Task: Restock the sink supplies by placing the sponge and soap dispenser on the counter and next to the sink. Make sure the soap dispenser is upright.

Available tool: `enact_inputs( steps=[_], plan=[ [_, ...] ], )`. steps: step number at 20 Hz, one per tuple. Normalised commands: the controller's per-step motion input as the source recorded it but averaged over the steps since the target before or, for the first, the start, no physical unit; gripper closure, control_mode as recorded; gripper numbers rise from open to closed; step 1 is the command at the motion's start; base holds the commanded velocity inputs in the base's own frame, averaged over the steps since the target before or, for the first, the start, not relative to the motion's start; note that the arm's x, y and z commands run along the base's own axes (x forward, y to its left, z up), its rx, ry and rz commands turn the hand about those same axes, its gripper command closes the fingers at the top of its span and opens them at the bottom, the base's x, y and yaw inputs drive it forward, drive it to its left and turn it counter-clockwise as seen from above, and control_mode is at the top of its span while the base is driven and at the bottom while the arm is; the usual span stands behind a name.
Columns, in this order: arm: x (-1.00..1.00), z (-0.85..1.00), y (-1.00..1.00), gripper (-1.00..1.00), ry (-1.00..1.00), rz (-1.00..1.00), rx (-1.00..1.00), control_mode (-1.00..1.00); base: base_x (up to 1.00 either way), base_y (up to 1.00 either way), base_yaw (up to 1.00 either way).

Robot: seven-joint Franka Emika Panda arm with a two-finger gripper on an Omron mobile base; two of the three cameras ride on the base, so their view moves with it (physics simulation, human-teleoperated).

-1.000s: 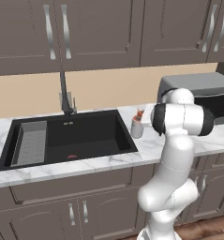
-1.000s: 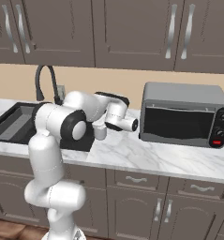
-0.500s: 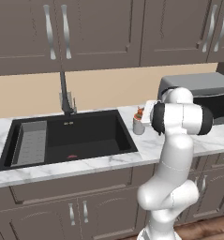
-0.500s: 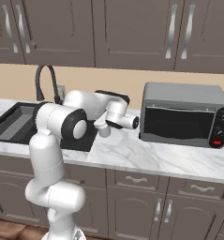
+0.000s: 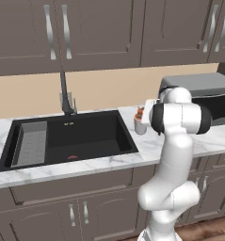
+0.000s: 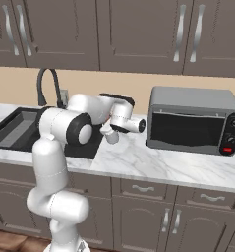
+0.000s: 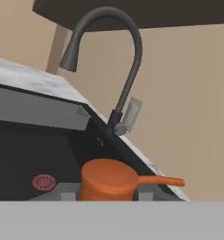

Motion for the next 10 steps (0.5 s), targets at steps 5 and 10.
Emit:
enact_inputs(
  steps=[5,10],
  plan=[
    [0.15,-0.49,-0.14,1.0,0.0,0.03,0.0,-1.0,0.0,0.0,0.0],
    [-0.05,-0.34,-0.29,-1.0,-0.11,0.0,0.0,-1.0,0.0,0.0,0.0]
  ],
)
